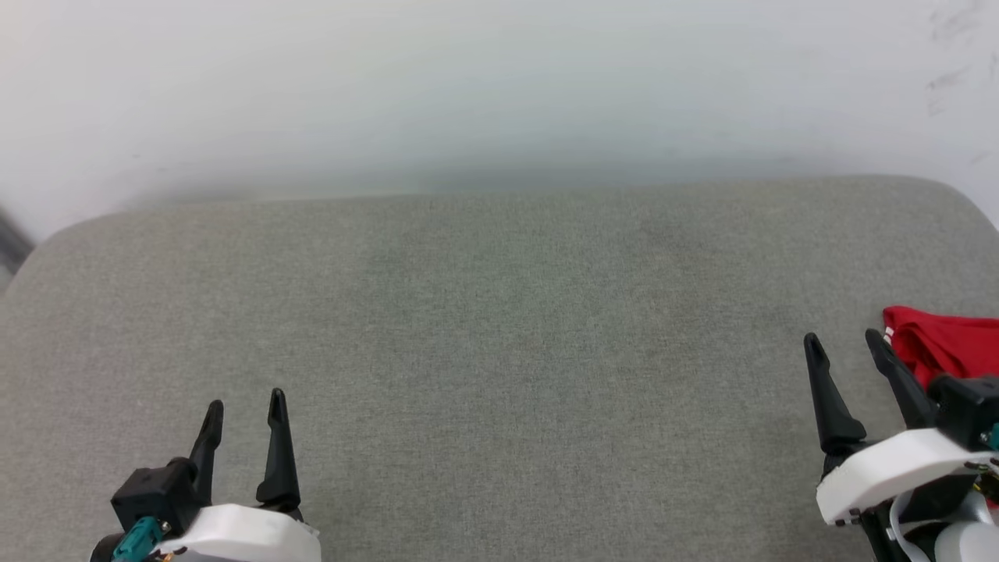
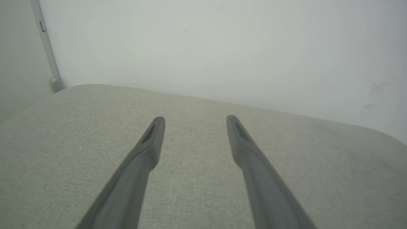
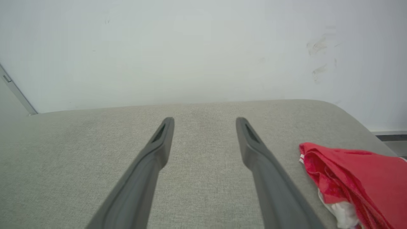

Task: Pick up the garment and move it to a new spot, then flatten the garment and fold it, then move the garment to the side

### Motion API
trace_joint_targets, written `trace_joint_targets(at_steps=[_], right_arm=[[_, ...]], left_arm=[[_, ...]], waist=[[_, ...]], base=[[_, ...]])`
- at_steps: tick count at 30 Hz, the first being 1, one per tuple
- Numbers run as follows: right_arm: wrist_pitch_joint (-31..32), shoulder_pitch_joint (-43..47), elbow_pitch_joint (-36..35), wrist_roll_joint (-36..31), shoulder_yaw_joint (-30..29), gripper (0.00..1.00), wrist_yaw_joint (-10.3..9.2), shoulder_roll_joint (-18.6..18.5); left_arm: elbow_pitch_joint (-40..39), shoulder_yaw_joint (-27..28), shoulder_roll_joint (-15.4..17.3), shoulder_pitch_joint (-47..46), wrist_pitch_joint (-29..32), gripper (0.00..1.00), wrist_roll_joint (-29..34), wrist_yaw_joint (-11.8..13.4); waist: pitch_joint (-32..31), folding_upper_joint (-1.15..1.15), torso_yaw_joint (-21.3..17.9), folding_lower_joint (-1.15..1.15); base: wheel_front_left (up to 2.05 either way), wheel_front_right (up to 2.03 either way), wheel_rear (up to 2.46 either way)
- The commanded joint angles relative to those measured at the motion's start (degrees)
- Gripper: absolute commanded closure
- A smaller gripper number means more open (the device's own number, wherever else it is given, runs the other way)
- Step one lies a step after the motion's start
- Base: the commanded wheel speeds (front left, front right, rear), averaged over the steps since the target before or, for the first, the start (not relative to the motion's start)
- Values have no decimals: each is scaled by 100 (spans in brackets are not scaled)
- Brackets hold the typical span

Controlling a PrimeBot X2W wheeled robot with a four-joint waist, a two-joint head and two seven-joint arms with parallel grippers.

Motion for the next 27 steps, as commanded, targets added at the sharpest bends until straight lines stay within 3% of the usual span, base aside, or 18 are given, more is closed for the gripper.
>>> trace_joint_targets(at_steps=[1, 11, 27], right_arm=[[57, 144, -131, -57, -30, 0, -4, 39], [404, 721, -887, -321, -66, 0, -4, 122], [551, 714, -1070, -299, 8, 0, -4, 105]], left_arm=[[17, 10, -16, 86, -33, 0, 49, -11], [198, -53, -67, 184, -31, 0, 202, -80], [279, -60, -69, 86, -32, 0, 344, -129]], waist=[[-96, 0, 25, 1], [-231, 0, -73, 1], [-211, 0, -102, 1]], base=[[0, 0, 0], [0, 0, 0], [0, 0, 0]])
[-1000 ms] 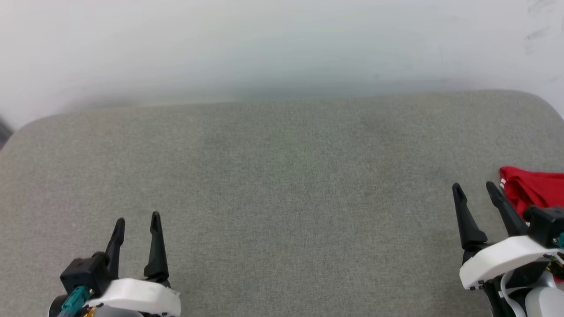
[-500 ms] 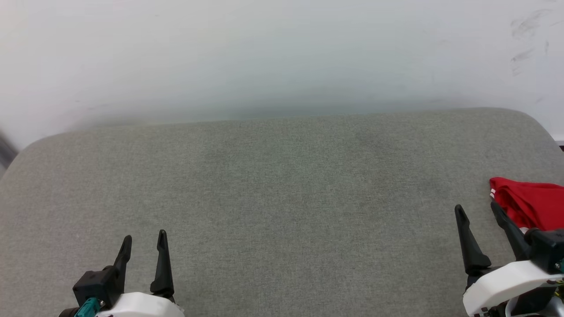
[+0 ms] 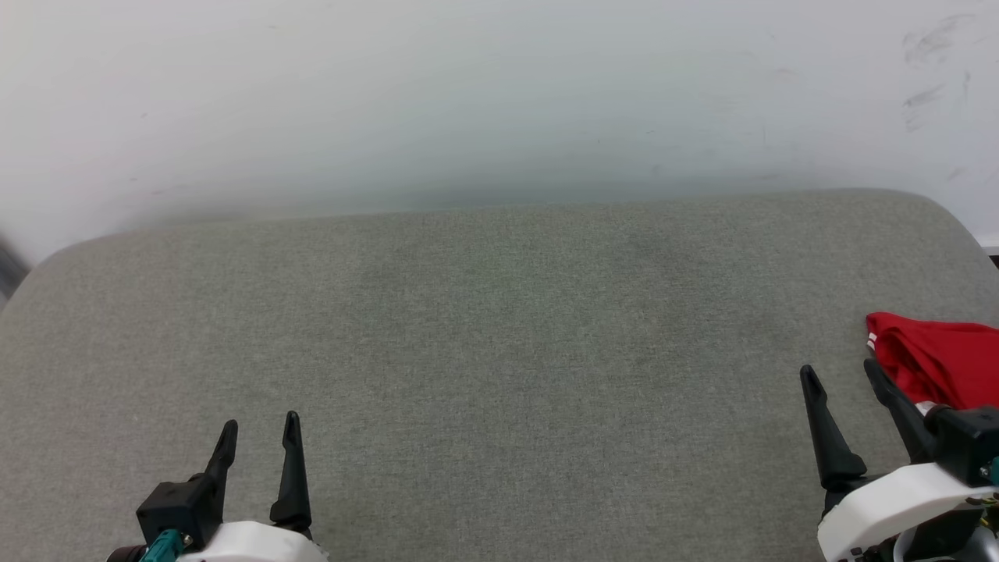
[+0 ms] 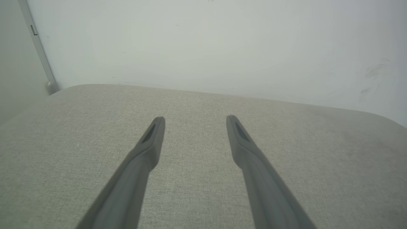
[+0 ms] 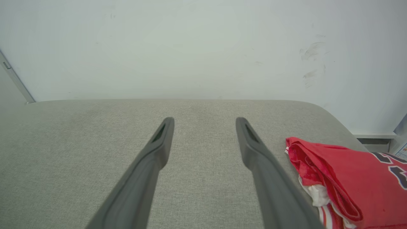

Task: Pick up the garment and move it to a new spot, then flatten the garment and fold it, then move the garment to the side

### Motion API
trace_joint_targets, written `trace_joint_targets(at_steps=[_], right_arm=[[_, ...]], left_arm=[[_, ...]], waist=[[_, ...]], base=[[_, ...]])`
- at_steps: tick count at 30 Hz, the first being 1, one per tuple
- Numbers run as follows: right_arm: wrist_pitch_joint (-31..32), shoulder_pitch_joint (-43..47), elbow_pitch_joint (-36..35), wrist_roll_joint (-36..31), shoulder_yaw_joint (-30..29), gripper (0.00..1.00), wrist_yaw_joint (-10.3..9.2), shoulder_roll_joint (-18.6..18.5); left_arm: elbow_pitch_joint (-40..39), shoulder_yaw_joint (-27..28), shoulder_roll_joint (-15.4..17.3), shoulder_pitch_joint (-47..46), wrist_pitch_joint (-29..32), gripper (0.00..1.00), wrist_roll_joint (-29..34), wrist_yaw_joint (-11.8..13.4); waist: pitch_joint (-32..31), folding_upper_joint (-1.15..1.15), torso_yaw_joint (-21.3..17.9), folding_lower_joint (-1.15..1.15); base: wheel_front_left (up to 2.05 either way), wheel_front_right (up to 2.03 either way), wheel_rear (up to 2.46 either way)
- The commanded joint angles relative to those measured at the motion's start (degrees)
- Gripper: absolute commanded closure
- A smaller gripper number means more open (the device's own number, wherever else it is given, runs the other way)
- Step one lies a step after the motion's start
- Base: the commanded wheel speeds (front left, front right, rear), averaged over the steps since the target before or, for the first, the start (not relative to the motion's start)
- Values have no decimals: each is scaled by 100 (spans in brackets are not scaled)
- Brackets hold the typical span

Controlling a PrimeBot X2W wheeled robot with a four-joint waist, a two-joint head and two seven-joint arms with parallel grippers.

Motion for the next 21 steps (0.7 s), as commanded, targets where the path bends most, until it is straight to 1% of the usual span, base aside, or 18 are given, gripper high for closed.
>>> trace_joint_targets(at_steps=[1, 5, 8, 9, 11, 21], right_arm=[[-4, -17, -27, 8, -6, 0, -4, 10], [7, -2, -31, 41, -13, 0, -4, 26], [12, 5, -34, 74, -12, 0, -4, 40], [14, -1, 0, 24, -7, 100, 0, 25], [22, 20, 110, 25, -5, 100, 0, 38], [40, -138, 398, 1161, -72, 100, 0, 74]], left_arm=[[1, -17, 24, -46, -25, 0, 45, 6], [-5, -36, 32, -60, -25, 0, 84, 22], [-35, -51, 30, -67, -25, 0, 71, -27], [-26, -36, 7, -30, 2, 100, 38, -26], [68, -44, -49, 7, 24, 100, 9, -29], [179, 196, -202, -124, 288, 100, -914, -265]], waist=[[-1, 0, 4, 0], [-2, 0, 11, 0], [2, 0, 10, 0], [1, 0, 10, 0], [2, 0, 11, 0], [14, 0, 17, 0]], base=[[0, 0, 0], [0, 0, 0], [0, 0, 0], [0, 0, 0], [0, 0, 0], [0, 0, 0]])
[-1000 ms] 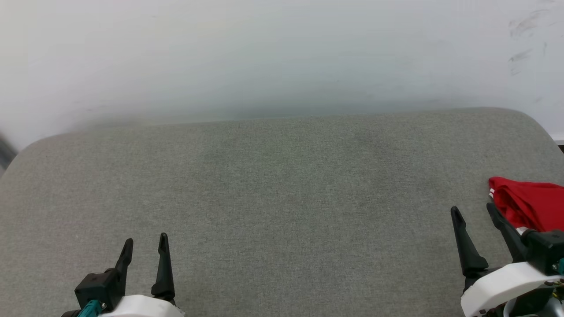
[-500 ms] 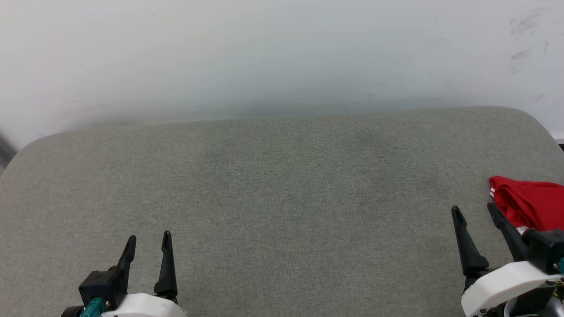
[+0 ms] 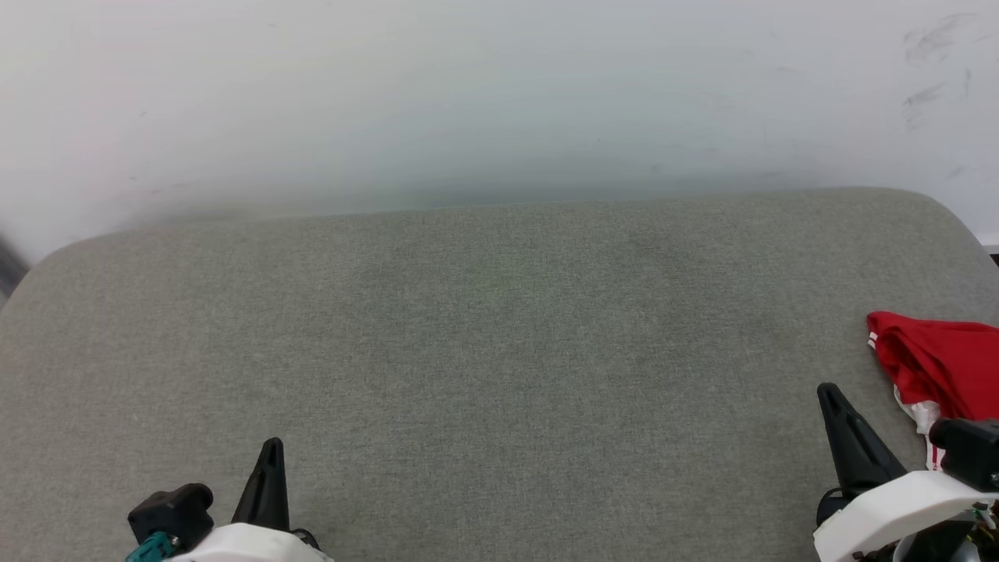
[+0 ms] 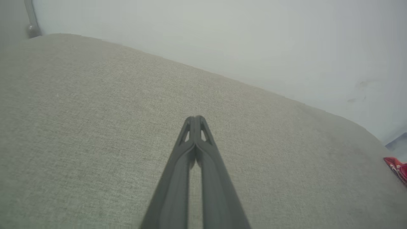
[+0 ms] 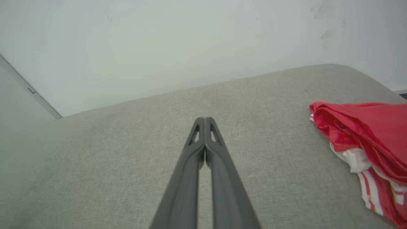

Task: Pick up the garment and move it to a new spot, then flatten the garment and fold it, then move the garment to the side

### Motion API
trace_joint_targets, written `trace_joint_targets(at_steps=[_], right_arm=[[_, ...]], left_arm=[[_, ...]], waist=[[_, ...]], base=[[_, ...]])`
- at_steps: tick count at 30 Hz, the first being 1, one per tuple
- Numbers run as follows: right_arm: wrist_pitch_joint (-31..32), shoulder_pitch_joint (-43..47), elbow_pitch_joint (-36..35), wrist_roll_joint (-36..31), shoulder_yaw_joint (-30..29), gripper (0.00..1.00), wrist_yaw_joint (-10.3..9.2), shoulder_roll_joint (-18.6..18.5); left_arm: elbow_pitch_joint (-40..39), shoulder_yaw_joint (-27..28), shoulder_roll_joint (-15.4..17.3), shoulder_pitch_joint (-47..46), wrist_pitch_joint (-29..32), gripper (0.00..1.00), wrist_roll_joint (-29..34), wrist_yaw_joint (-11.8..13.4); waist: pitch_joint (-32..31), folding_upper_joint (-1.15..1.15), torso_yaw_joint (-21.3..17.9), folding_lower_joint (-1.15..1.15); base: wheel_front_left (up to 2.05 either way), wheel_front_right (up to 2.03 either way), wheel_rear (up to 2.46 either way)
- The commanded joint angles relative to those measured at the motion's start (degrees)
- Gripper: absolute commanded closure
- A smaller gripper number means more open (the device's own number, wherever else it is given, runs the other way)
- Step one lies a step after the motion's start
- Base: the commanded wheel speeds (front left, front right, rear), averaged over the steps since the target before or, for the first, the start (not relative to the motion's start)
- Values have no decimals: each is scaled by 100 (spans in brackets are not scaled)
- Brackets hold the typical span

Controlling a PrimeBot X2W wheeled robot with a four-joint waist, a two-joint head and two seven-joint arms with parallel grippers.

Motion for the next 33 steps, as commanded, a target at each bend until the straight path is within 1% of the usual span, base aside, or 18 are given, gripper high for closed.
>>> trace_joint_targets(at_steps=[1, 16, 33], right_arm=[[-20, -162, -35, 194, -31, 100, 0, 1], [-37, -340, 304, 1646, -78, 100, -1, 48], [-39, -508, 639, 3022, -133, 100, -1, 93]], left_arm=[[-51, 86, 26, -181, 34, 100, -149, -50], [152, 402, -177, -378, 382, 100, -1309, -373], [296, 715, -383, -552, 721, 100, -2403, -679]], waist=[[1, 0, 0, 0], [18, 0, 10, 0], [39, 0, 21, 0]], base=[[0, 0, 0], [0, 0, 0], [0, 0, 0]])
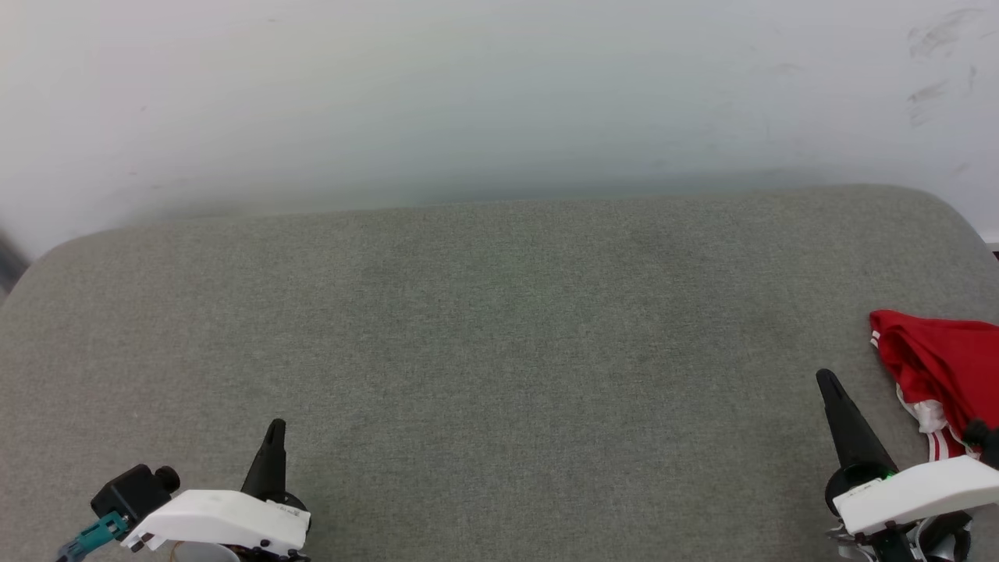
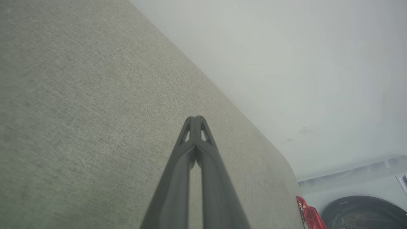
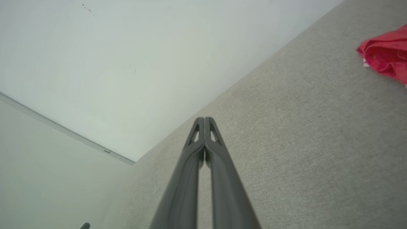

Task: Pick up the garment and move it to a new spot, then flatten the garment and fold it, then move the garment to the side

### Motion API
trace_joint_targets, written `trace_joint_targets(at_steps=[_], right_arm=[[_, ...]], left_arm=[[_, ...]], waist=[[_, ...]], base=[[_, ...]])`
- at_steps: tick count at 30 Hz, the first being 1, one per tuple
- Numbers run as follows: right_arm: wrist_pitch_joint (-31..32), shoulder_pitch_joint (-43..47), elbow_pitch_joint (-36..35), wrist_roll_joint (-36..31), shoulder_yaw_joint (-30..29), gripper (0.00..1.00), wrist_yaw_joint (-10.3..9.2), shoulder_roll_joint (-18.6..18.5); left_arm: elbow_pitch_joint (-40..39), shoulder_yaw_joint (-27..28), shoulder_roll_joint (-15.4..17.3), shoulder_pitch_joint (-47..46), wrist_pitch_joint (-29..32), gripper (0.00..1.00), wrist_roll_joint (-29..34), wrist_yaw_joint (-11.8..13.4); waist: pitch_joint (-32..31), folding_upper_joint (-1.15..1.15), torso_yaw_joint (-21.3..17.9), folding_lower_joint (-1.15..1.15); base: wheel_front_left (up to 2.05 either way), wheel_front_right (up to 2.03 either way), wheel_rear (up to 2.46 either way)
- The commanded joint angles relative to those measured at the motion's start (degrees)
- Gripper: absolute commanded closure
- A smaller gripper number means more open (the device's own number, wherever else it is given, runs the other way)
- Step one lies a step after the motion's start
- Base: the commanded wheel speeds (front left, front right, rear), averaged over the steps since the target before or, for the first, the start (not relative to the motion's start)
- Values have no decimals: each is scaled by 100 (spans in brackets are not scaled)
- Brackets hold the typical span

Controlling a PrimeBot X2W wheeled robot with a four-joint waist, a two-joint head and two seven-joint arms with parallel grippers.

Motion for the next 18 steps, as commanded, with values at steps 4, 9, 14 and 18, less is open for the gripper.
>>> trace_joint_targets(at_steps=[4, 9, 14, 18], right_arm=[[-12, -185, 35, 389, -26, 100, 0, 19], [-12, -225, 116, 735, -41, 100, 0, 29], [-13, -264, 202, 1064, -56, 100, 0, 39], [-13, -301, 264, 1316, -68, 100, 0, 48]], left_arm=[[-12, 126, -41, -181, 93, 100, -296, -99], [22, 205, -92, -231, 179, 100, -569, -174], [58, 287, -142, -262, 263, 100, -829, -248], [86, 343, -187, -299, 330, 100, -1026, -307]], waist=[[5, 0, 3, 0], [11, 0, 6, 0], [17, 0, 9, 0], [22, 0, 11, 0]], base=[[0, 0, 0], [0, 0, 0], [0, 0, 0], [0, 0, 0]])
